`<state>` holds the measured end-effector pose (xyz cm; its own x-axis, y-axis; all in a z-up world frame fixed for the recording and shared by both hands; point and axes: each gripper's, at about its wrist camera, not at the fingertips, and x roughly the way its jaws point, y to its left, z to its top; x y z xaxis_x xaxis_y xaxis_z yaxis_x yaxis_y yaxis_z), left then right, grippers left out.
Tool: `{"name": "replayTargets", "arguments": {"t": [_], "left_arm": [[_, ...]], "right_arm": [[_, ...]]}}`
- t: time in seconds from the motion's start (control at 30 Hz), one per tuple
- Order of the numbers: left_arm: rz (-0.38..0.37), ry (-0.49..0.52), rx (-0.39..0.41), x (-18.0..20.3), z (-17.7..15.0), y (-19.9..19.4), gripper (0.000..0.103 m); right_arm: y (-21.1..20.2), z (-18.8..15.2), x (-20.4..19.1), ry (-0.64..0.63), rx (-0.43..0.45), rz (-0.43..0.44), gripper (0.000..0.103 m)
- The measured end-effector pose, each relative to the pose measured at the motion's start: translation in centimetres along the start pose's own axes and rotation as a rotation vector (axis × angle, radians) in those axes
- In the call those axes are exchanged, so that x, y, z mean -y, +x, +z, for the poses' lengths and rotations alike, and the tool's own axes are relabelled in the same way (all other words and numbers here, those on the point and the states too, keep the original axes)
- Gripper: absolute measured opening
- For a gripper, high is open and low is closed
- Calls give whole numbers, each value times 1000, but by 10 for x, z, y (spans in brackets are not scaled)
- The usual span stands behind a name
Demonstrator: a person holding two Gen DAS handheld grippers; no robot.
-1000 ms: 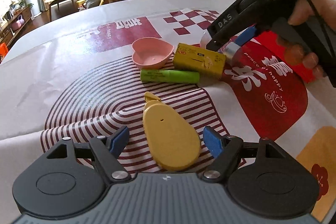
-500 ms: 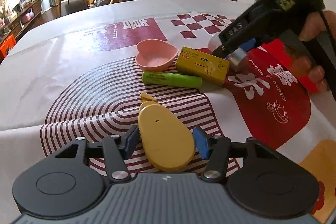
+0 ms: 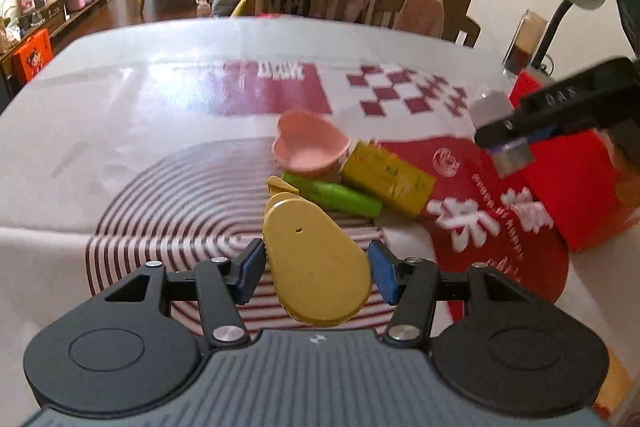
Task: Organize rigid objects
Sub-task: 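Grasp the yellow pear-shaped case with the left tool while the right tool grasps the clear cup, then carry the yellow case and clear cup into the shoebox and open both tools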
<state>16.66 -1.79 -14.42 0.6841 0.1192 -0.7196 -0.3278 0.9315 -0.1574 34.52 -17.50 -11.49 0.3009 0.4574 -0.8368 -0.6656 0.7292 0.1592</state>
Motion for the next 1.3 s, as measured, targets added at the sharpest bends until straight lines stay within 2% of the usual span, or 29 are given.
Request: {"name": "replayTargets", "arguments": {"t": [0.3, 0.6, 0.93, 1.3], "left_arm": [[-48, 44, 61, 40, 44, -26, 56], [-137, 140, 103, 109, 88, -31, 56], [-252, 286, 104, 196, 108, -10, 56], [-321, 443, 25, 280, 118, 40, 56]], "right_arm": [[-67, 7, 27, -1, 68, 44, 41], [-112, 1, 82, 56, 146, -15, 41], [-135, -28, 160, 184, 182, -139, 41], [-127, -58, 226, 265, 134, -243, 41]]}}
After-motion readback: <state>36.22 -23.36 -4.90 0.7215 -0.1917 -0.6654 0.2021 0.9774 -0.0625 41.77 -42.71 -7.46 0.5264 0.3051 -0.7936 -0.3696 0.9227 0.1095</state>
